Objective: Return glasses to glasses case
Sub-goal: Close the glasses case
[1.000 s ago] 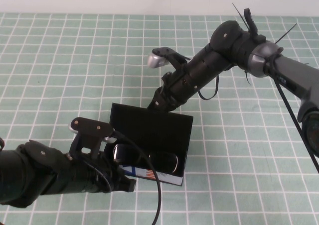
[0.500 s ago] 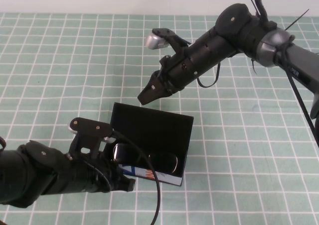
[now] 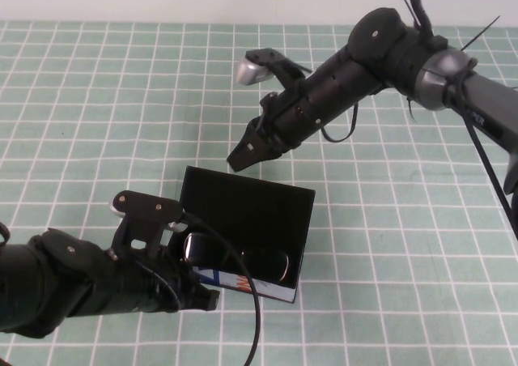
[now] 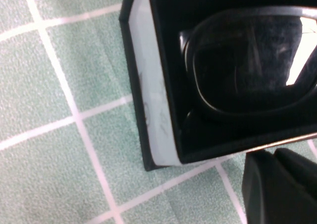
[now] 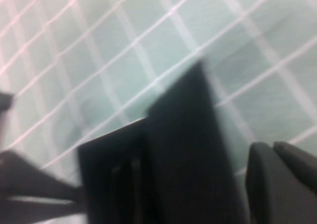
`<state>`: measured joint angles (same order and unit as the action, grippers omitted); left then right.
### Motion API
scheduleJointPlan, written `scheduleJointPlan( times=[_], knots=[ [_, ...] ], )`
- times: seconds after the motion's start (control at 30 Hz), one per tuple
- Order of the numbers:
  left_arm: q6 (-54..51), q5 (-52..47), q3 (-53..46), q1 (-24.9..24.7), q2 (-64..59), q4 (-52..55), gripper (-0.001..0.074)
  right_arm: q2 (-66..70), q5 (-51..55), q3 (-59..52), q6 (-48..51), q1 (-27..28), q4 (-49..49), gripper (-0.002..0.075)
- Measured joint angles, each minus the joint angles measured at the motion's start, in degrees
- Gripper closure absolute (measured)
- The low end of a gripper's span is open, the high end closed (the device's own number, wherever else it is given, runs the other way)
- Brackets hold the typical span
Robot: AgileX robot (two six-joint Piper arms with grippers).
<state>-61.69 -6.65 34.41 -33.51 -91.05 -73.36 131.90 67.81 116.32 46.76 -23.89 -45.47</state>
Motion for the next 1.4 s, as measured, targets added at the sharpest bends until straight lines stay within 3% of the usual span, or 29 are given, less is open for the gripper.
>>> scheduleJointPlan(
  times=[0.33,0.63,1.03,1.4],
  knots=[
    [0.0,0.0,0.0,0.0,0.0,0.0,0.0737,1.0,1.2,-0.1,-0.7,0.8,3.0,0.0737],
    [0.0,0.0,0.0,0.0,0.0,0.0,0.0737,0.5,1.5,-0.1,-1.1,0.7,-2.1,0.0738],
    [0.0,0.1,0.0,0.0,0.0,0.0,0.0737,0.1,1.7,-0.1,-2.6,-1.6,0.1,0.0737],
    [-0.5,0.1,0.0,0.0,0.0,0.0,0.0737,0.1,-2.2,-0.1,-2.6,0.9,1.0,0.0737]
  ],
)
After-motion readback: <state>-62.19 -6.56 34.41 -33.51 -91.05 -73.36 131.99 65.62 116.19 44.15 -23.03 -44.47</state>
